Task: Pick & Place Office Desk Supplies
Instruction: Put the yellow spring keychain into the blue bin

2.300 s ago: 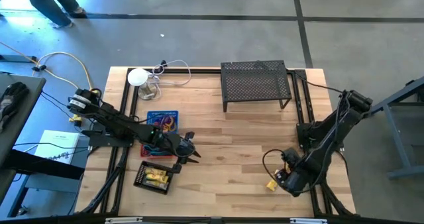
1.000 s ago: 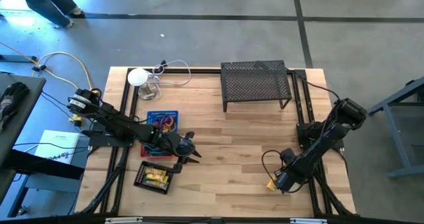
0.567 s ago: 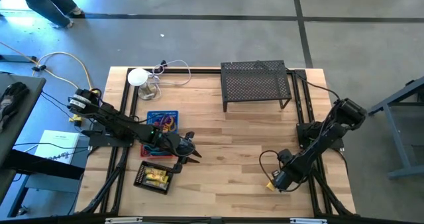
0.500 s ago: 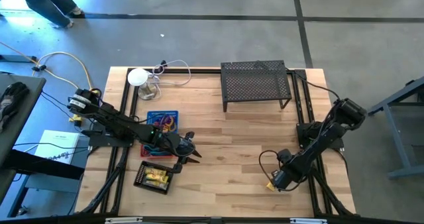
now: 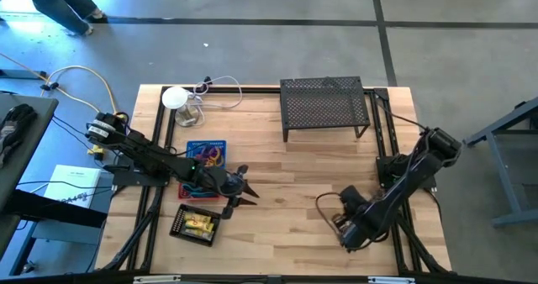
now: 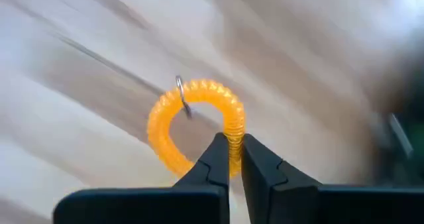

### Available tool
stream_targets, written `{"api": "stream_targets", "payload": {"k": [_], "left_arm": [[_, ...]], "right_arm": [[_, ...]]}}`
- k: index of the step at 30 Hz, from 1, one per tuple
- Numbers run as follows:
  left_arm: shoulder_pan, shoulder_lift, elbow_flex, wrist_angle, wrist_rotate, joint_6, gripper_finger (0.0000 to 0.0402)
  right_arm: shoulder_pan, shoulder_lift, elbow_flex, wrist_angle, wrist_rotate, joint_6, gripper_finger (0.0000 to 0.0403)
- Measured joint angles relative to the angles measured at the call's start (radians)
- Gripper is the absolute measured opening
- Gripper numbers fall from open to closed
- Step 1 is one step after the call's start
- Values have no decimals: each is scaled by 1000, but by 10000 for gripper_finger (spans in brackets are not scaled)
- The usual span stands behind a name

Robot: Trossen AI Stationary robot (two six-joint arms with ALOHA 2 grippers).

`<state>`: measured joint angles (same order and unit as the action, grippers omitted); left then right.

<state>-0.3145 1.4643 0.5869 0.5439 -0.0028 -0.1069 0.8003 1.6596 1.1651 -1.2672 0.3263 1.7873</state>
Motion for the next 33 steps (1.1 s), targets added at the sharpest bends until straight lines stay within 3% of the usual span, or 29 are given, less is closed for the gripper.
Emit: {"api": "stream_targets", "payload": {"k": [3,6,11,16,19,24,33], "left_arm": [[0,0,0,58,0,-56,111],[0,0,0,125,0,-114,111],[0,0,0,196,1,-196,111],[0,0,0,227,1,-206,111],[-5,0,0,251,1,-200,111],[-10,0,0,279,1,-197,111],[-9,0,0,280,-120,-178,111]], "right_arm": [[-3,-1,24,189,355,-233,8],[-38,-1,25,448,565,-564,8],[-112,50,27,960,739,-1159,9],[-176,150,27,1370,771,-1597,9],[-201,199,27,1463,807,-1678,9],[-213,244,27,1489,925,-1660,9],[-219,247,27,1490,924,-1623,9]]}}
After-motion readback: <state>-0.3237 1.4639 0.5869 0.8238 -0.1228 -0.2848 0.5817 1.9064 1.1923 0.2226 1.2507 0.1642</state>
